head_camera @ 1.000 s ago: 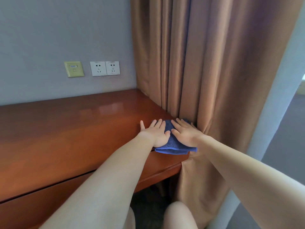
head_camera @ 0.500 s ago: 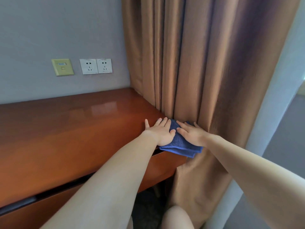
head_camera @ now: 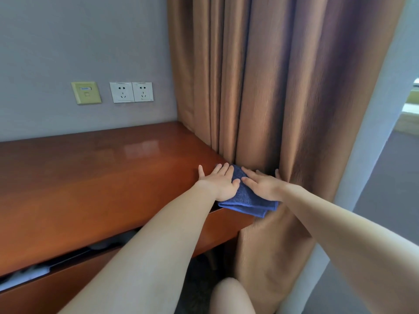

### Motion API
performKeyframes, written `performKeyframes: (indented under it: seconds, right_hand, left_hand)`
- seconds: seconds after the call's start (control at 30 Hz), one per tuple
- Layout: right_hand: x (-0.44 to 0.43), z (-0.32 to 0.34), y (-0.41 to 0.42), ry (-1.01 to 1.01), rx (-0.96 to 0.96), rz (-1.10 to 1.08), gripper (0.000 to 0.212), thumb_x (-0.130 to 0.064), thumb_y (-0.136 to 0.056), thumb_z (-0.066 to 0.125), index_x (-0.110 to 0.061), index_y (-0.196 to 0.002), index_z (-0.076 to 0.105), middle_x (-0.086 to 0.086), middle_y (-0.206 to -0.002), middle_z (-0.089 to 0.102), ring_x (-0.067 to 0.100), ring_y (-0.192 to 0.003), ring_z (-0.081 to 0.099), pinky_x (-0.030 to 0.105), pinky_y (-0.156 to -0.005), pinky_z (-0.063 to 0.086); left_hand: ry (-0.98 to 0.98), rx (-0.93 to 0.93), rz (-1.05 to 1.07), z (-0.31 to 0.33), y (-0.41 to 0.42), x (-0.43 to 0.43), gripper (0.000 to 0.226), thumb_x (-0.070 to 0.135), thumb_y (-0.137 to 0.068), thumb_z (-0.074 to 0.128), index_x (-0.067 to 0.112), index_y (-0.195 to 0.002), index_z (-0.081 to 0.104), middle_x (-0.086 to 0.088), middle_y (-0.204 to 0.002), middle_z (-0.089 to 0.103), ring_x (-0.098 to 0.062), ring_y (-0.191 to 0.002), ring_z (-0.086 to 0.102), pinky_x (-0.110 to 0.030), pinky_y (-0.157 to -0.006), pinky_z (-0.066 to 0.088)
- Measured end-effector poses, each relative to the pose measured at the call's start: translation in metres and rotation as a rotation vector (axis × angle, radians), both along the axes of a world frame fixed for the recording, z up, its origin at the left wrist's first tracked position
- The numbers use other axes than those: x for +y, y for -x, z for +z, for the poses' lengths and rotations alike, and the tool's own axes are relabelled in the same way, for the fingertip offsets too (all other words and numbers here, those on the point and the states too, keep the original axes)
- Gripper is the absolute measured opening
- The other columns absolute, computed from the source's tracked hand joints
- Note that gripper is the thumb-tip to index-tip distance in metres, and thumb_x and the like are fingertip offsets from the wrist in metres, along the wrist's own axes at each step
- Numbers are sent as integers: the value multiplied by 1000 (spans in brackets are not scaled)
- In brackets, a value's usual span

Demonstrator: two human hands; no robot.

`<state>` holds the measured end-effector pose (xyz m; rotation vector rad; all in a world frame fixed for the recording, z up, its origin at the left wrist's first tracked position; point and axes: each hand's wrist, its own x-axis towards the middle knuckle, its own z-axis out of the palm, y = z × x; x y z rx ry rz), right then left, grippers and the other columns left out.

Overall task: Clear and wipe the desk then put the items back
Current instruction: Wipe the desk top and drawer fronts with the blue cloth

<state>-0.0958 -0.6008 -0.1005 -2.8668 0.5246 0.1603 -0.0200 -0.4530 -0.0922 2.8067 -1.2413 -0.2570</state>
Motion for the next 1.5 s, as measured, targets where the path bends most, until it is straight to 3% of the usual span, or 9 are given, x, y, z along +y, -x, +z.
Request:
performKeyframes:
  seconds: [0.4, 0.63, 0.9, 1.07, 1.2, 1.27, 1.33, 1.4, 1.5]
  right_hand:
    - [47, -3, -3, 84, -118, 90, 56, -32, -105, 17, -13, -155, 2, 6, -163, -6, 21, -150, -7, 40, -119, -4]
    - [113, -19, -4, 153, -319, 142, 55, -31, -104, 17, -12, -155, 13, 1, -163, 8, 15, -150, -1, 35, -121, -4]
    - [140, -29, -21, 241, -550, 149, 48, -33, -104, 21, -23, -143, 46, -6, -151, 40, 9, -144, 26, 31, -118, 15]
    - [142, -30, -28, 233, -648, 161, 80, -45, -85, -2, -24, -130, 60, -6, -139, 55, 10, -134, 44, 31, -110, 28]
    - [138, -25, -35, 233, -621, 223, 52, -37, -101, 19, -24, -134, 57, -7, -141, 53, 12, -135, 44, 31, -109, 30]
    - [137, -24, -36, 272, -639, 204, 46, -35, -102, 25, -26, -124, 64, -8, -130, 62, 16, -121, 56, 32, -96, 41]
    - [140, -25, -35, 339, -695, 154, 55, -38, -97, 19, -26, -100, 72, -7, -99, 73, 19, -87, 68, 31, -70, 49]
    - [144, -28, -34, 367, -732, 139, 55, -36, -93, 20, -23, -80, 73, -5, -71, 70, 21, -61, 64, 29, -52, 45]
    - [148, -29, -36, 405, -832, 112, 45, -29, -89, 33, -21, -64, 69, -4, -53, 61, 20, -44, 57, 24, -42, 39]
  left_hand:
    - [-35, -32, 54, 2, 10, 37, 61, 47, -103, 8, 19, -155, -6, 5, -162, -13, -13, -149, -13, -62, -112, -15]
    - [-31, -47, 151, -1, 18, 101, 61, 47, -103, 7, 18, -155, -7, 5, -162, -13, -13, -149, -12, -63, -112, -16]
    - [-48, -48, 199, 0, 16, 138, 61, 47, -102, 7, 19, -155, -7, 6, -162, -13, -11, -149, -12, -63, -112, -16]
    - [-75, -44, 207, 2, 8, 141, 63, 49, -102, 6, 19, -155, -8, 7, -162, -13, -10, -149, -11, -64, -111, -16]
    - [-82, -51, 211, 2, 5, 142, 63, 50, -101, 6, 19, -155, -8, 6, -162, -13, -9, -149, -11, -64, -111, -17]
    - [-81, -54, 216, 3, 6, 143, 63, 50, -101, 6, 20, -155, -8, 6, -162, -12, -9, -149, -10, -64, -111, -17]
    - [-79, -59, 223, 3, 7, 145, 63, 49, -102, 6, 20, -155, -8, 6, -162, -12, -10, -149, -10, -63, -111, -18]
    - [-81, -59, 231, 4, 7, 148, 62, 49, -102, 6, 20, -155, -7, 7, -162, -12, -10, -149, -10, -63, -111, -18]
    - [-87, -57, 229, 5, 7, 151, 62, 48, -102, 6, 19, -155, -6, 6, -162, -11, -11, -149, -10, -62, -111, -18]
